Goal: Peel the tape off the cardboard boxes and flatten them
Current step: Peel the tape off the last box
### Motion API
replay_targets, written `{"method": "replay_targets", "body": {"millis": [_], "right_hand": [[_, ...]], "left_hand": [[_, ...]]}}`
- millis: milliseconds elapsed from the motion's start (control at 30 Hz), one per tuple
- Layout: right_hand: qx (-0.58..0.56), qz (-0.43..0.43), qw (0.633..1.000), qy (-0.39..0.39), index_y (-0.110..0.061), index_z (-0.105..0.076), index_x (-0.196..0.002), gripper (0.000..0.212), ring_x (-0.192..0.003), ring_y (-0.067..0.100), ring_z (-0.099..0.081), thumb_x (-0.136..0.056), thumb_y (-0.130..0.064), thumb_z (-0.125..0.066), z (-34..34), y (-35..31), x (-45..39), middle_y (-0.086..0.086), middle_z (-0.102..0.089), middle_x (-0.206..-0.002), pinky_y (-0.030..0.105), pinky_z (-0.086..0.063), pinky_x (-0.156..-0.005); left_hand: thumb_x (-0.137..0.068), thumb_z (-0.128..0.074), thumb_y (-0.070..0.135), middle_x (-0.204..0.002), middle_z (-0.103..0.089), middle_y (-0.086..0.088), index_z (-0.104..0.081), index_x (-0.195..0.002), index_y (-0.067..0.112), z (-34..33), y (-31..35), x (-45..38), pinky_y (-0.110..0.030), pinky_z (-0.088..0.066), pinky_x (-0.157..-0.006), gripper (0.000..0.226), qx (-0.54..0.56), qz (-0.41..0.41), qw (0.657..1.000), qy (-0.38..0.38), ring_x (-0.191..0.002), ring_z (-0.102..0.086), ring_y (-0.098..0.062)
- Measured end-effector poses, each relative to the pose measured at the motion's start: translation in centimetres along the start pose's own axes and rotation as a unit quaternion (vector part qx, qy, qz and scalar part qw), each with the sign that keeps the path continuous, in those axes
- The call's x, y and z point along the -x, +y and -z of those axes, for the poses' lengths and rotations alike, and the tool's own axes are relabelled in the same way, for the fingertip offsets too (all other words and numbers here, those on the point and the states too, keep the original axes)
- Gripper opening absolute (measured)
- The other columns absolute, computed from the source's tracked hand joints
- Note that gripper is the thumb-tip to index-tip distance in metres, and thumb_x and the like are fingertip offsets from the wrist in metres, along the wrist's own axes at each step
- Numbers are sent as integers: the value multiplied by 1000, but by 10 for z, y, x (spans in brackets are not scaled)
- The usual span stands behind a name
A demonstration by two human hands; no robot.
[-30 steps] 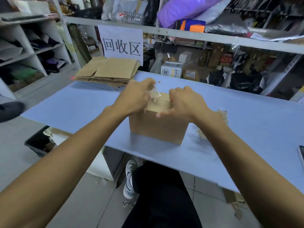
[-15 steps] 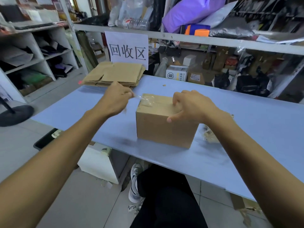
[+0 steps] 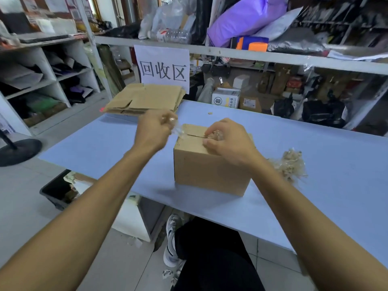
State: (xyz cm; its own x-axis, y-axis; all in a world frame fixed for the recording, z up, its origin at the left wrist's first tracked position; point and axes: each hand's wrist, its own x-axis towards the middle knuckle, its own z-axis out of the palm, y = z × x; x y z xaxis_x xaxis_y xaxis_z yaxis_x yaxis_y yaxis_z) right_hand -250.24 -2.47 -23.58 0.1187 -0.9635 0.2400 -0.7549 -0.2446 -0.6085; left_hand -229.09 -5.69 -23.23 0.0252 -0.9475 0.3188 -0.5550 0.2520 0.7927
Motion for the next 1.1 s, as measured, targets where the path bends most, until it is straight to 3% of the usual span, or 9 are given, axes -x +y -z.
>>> {"method": "replay_targets", "body": {"millis": [100,233,333,433,567,733,833,1033,1100], "right_hand": [[-51,-15,999,0,-21,-73,-109,24,-106,11,-54,-86,-17,-69,4,-1,1,-6,-58,-114,2,-33,-76],[-123,-33,992,4,-25,-70,-122,40,-116,8,-56,-85,-9,-64,8,-4,-5,-11,-59,-126,18,-44,-91],[-126,-10,992,9,-21,-68,-125,40,-115,9,-56,-86,-15,-74,0,-9,-11,-4,-59,-129,3,-41,-85],[-128,-21,991,33,-16,-74,-111,29,-102,12,-59,-84,-24,-80,-13,-11,-17,1,-61,-119,4,-42,-75],[-177,-23,983,41,-15,-78,-100,17,-80,11,-66,-87,-25,-78,-18,-8,-16,-7,-72,-86,23,-49,-77],[-189,3,981,49,-19,-79,-96,10,-86,17,-69,-87,-24,-77,-23,-10,-14,-3,-75,-85,33,-53,-84],[-192,1,980,42,-18,-78,-94,6,-71,5,-66,-89,-21,-76,-22,-7,-12,-6,-73,-77,22,-52,-73],[-170,-4,985,24,-16,-78,-100,11,-71,-1,-65,-93,-24,-72,-15,-9,-9,-5,-74,-85,10,-46,-67],[-137,4,990,21,-20,-78,-100,13,-81,0,-62,-92,-28,-73,-17,-11,-9,-4,-71,-91,15,-47,-75]], "left_hand": [[-92,-56,-1,-94,-67,-11,-50,-131,27,13,-4,-3,-34,-56,-72,49,-34,18,998,-42,-82,-68,-20],[-96,-42,8,-114,-62,-9,-60,-112,12,-4,9,10,-35,-38,-71,24,-145,19,984,-103,-101,-54,-26],[-97,-37,21,-107,-50,-10,-55,-85,17,-17,12,16,-35,-36,-74,22,-146,4,977,-158,-113,-43,-33],[-99,-43,35,-116,-35,-4,-61,-91,26,-22,4,15,-37,-35,-99,22,-197,-8,973,-122,-116,-29,-23],[-94,-64,28,-122,-57,-10,-54,-139,15,-24,0,10,-36,-38,-100,47,-213,-88,969,-83,-119,-47,-30],[-88,-62,11,-97,-74,-2,-68,-115,14,-20,3,-1,-36,-50,-85,28,-216,-145,965,-35,-93,-64,-22],[-84,-62,4,-83,-70,1,-73,-100,15,-13,4,-4,-24,-50,-71,22,-139,-108,983,-58,-73,-60,-9],[-79,-60,-11,-81,-67,-8,-65,-79,19,66,-57,3,-30,-52,-75,31,-156,9,987,22,-83,-64,-30],[-83,-60,-9,-86,-70,-13,-66,-78,18,101,-72,16,-20,-48,-67,28,-179,60,980,67,-80,-61,-29]]}}
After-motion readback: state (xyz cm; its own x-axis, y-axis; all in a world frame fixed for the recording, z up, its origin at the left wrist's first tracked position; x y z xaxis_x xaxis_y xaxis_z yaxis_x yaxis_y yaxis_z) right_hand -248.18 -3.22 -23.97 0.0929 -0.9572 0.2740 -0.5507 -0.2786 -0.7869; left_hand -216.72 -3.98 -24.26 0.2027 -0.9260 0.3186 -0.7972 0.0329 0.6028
